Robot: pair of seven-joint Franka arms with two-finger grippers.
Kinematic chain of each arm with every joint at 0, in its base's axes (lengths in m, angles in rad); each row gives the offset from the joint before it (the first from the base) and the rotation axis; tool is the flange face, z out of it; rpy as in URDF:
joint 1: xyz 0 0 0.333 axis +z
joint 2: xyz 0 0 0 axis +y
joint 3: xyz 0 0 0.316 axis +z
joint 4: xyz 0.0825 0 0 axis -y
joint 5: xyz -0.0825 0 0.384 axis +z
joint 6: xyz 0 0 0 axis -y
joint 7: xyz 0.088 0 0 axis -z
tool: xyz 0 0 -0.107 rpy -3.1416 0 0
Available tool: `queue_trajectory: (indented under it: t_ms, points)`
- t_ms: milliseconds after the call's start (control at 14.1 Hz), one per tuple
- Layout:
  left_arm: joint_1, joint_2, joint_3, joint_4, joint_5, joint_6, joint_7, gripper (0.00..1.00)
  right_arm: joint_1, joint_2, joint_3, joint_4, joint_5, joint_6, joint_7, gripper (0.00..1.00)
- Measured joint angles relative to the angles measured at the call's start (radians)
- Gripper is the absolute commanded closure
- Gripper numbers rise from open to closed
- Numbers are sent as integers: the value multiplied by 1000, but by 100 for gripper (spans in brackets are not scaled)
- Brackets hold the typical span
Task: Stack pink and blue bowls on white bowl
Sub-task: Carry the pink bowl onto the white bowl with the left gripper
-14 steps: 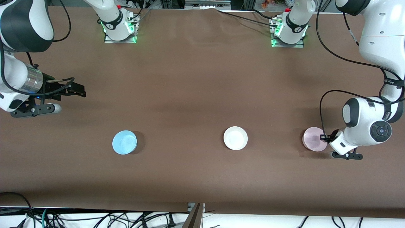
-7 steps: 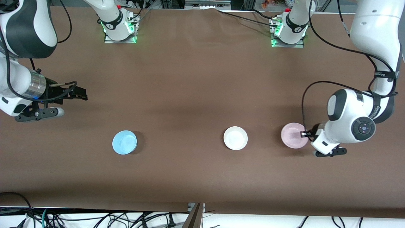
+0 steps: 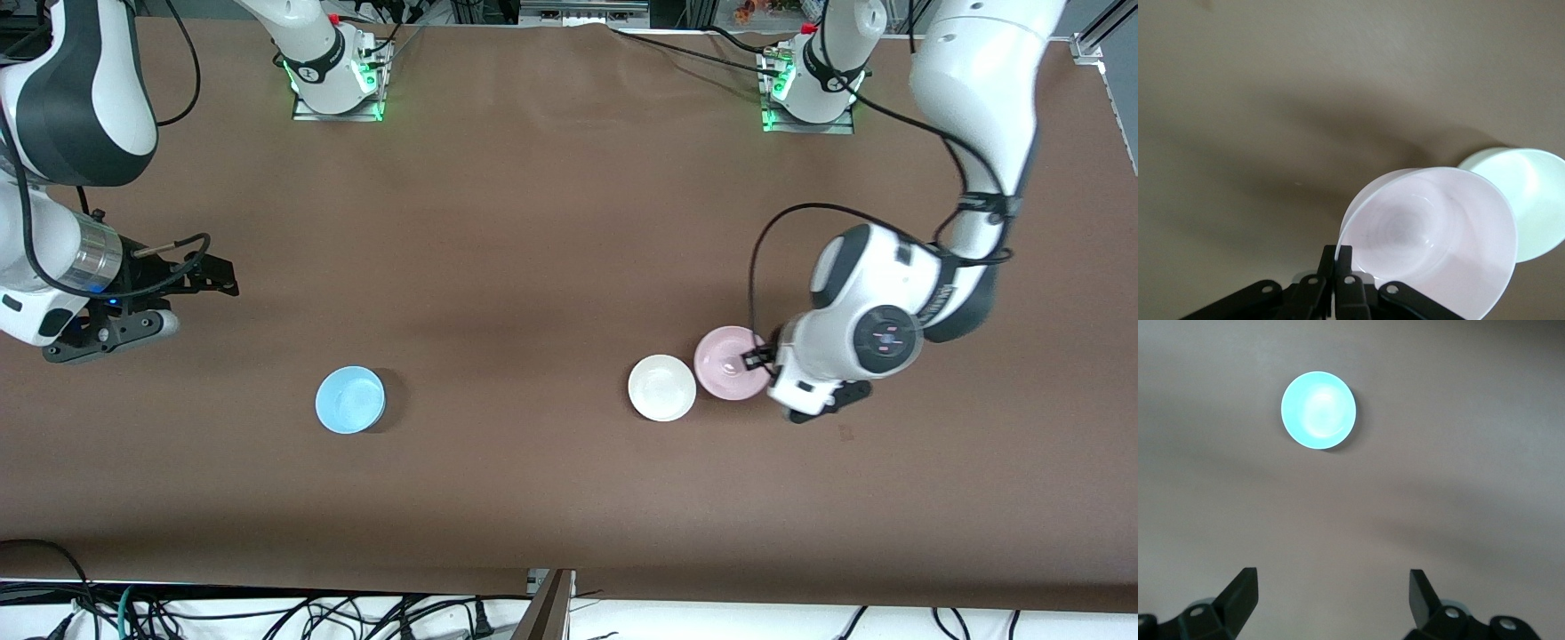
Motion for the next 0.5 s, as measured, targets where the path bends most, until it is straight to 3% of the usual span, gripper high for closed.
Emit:
queue_trajectory:
  t_ms: [213,498]
  points:
    - [-72,34,0,0,0,82,-85,100,4,3,1,0,0,3,109,0]
    - [-87,42,9,10,-11,97,-125,100,6,47,1,-1,-1,56,78,0]
